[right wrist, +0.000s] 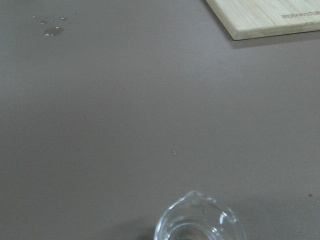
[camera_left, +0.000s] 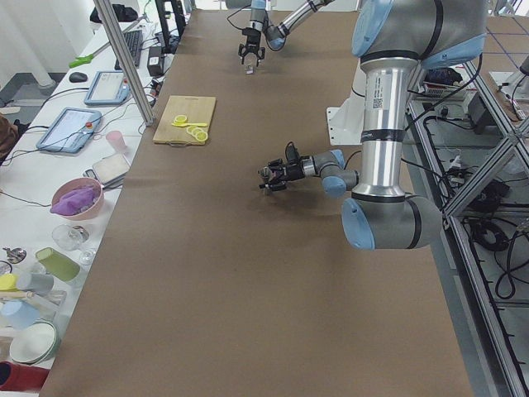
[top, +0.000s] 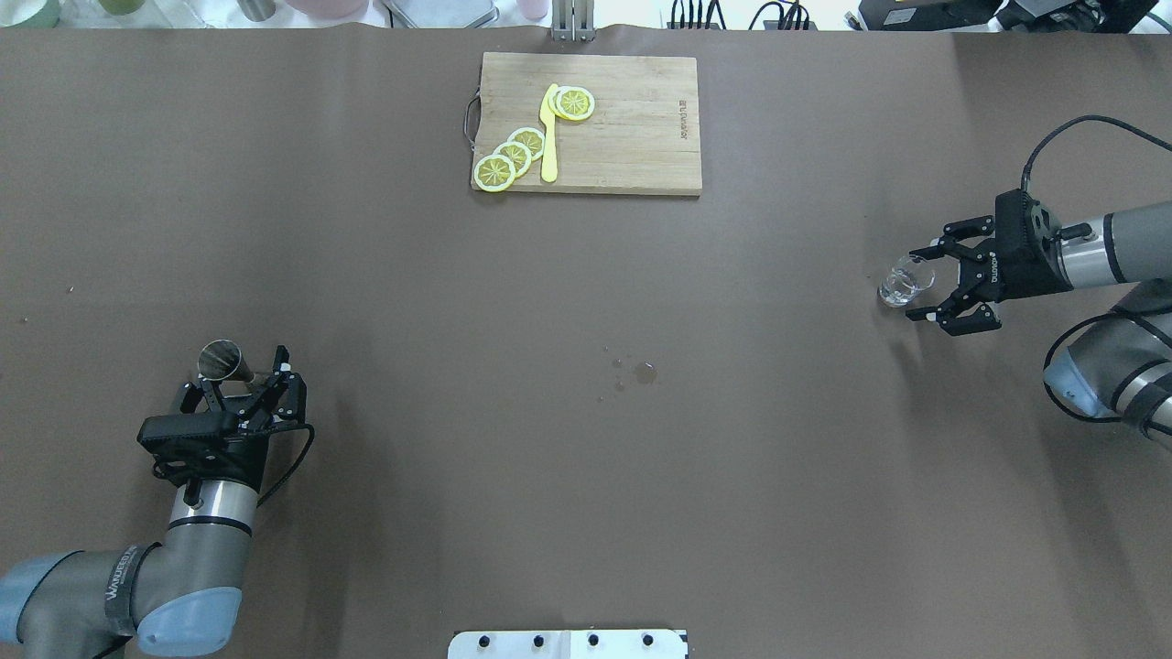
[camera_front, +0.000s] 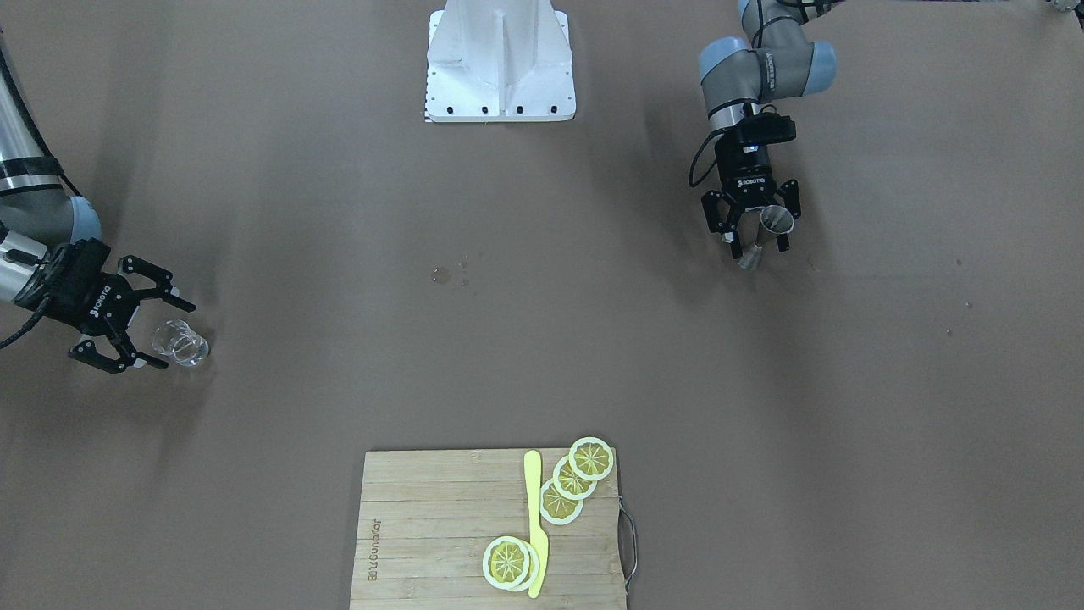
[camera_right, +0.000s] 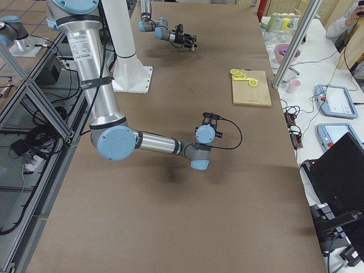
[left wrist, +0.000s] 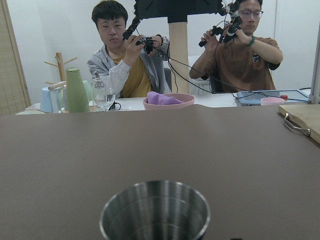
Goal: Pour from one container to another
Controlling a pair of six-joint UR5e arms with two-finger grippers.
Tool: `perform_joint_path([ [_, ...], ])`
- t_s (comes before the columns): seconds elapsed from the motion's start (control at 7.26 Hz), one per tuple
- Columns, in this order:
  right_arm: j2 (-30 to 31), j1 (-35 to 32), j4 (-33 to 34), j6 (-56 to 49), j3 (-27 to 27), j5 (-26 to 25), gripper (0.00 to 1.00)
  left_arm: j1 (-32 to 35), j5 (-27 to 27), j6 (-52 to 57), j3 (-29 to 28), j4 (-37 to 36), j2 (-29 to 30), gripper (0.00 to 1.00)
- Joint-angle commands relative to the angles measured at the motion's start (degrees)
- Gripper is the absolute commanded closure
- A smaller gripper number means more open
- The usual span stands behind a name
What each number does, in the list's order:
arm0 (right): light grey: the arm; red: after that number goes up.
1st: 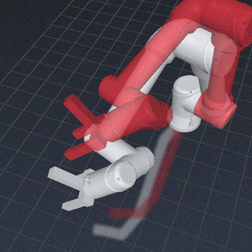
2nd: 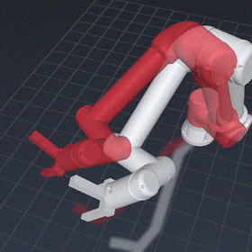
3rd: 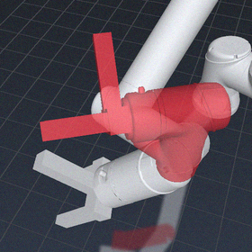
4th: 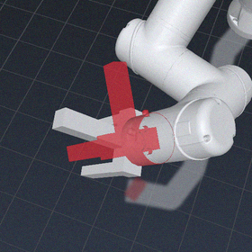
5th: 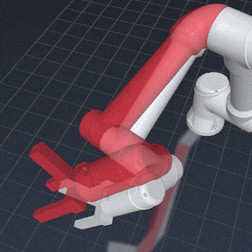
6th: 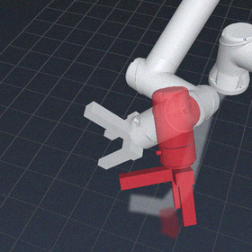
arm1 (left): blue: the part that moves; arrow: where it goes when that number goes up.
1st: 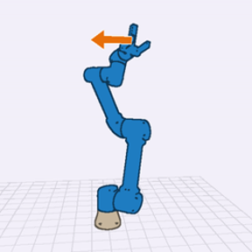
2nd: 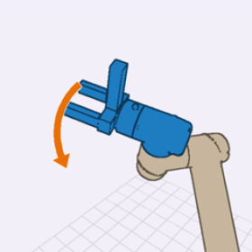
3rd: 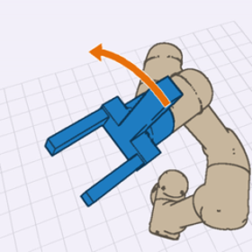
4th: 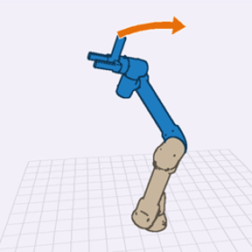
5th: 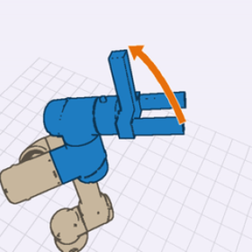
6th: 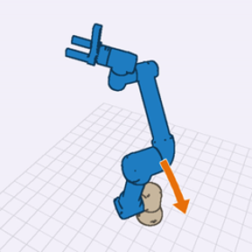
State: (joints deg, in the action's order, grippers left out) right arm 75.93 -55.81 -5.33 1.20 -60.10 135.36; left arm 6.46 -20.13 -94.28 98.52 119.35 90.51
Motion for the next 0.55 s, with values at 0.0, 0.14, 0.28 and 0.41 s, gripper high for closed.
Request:
perform_joint_path([
  [0.0,0.1,0.0,-0.4,0.4,0.1,-0.2,0.09,-1.0,1.3,-3.2,-0.3,0.0,-0.1,0.23],
  [0.14,0.1,0.1,-0.4,0.4,0.2,-0.4,0.09,-1.5,3.1,-3.3,-1.0,-0.2,0.1,0.22],
  [0.28,0.1,0.1,-0.2,0.3,0.2,-0.7,0.09,-1.6,3.2,-3.3,-1.0,-0.3,0.2,0.21],
  [0.41,0.0,0.2,-0.2,0.3,0.4,-2.2,0.09,-2.3,4.1,-3.3,-1.6,-0.3,0.1,0.21],
])
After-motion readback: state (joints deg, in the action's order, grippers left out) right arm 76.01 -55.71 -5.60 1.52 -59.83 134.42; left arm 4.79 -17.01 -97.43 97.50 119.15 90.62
